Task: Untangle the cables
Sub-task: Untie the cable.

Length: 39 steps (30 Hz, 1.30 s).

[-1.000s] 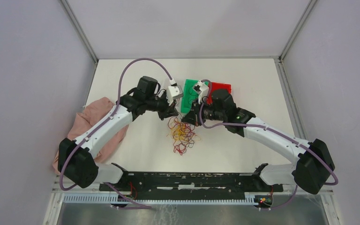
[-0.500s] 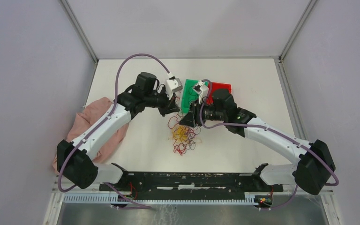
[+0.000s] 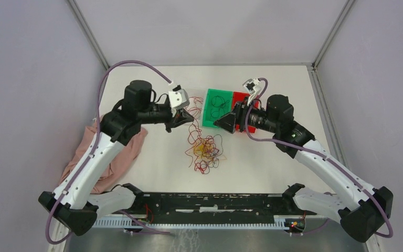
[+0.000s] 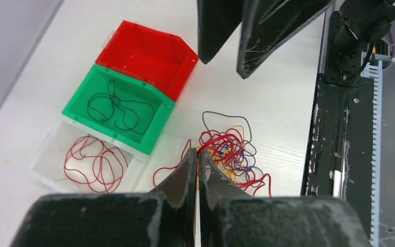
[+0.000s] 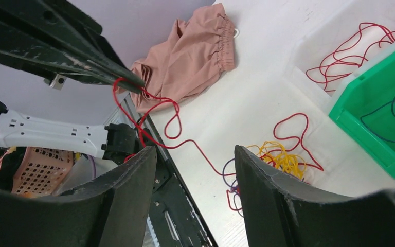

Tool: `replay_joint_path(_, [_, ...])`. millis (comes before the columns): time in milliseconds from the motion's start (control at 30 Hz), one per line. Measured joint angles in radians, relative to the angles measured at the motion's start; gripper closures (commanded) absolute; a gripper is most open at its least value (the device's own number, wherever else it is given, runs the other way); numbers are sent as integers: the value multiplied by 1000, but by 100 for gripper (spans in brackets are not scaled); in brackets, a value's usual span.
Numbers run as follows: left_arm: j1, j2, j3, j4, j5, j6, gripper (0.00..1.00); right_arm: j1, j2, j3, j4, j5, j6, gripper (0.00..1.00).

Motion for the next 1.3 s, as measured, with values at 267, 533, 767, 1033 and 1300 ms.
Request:
replay_joint_path(267, [0,-106,-26,34,34,63,97,9,40,11,50,4,17,30])
replay_joint_path(533, [0,-108,-27,70,54,72,97,144,148,63,76,29,2,29])
replay_joint_path(767, [-1,-108,-27,80,84,77,97,194,225,92,119,87,-10,28])
replay_joint_path(1033, [-8,-93,-5,85,114,65,97,225,346,92,183,158,-23,28])
replay_joint_path(1300, [-8,-73,143,188,116,-42,97,227,365,-22,257,206,-25,30])
